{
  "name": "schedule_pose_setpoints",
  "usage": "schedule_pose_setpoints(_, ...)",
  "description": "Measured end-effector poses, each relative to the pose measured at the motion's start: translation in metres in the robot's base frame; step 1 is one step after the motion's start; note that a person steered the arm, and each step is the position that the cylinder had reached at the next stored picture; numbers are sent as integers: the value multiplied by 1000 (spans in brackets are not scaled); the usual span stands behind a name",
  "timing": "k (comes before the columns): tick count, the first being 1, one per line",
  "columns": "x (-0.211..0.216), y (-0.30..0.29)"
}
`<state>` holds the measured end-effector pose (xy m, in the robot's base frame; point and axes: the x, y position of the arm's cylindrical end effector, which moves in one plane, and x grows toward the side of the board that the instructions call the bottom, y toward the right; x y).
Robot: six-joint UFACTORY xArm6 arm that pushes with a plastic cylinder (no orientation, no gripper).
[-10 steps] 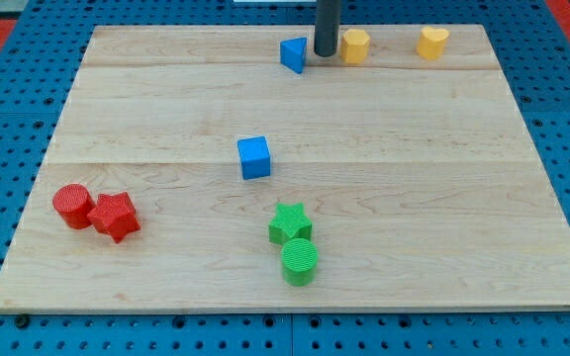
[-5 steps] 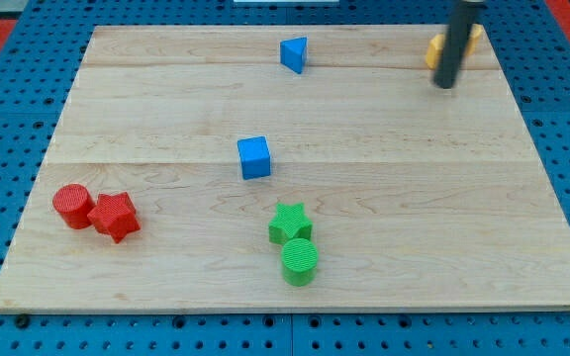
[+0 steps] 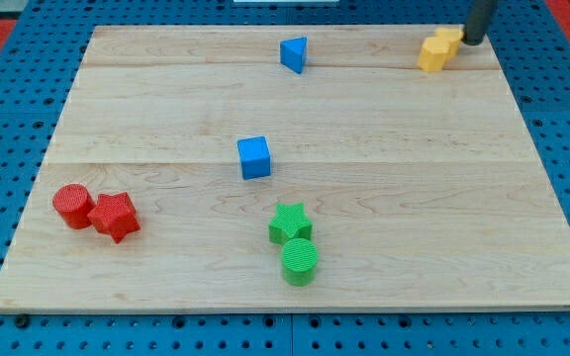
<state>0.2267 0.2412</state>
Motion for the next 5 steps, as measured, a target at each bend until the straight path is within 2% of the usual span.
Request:
schedule_pose_setpoints(1,0,-55)
schedule_pose_setpoints(5,-2,-64)
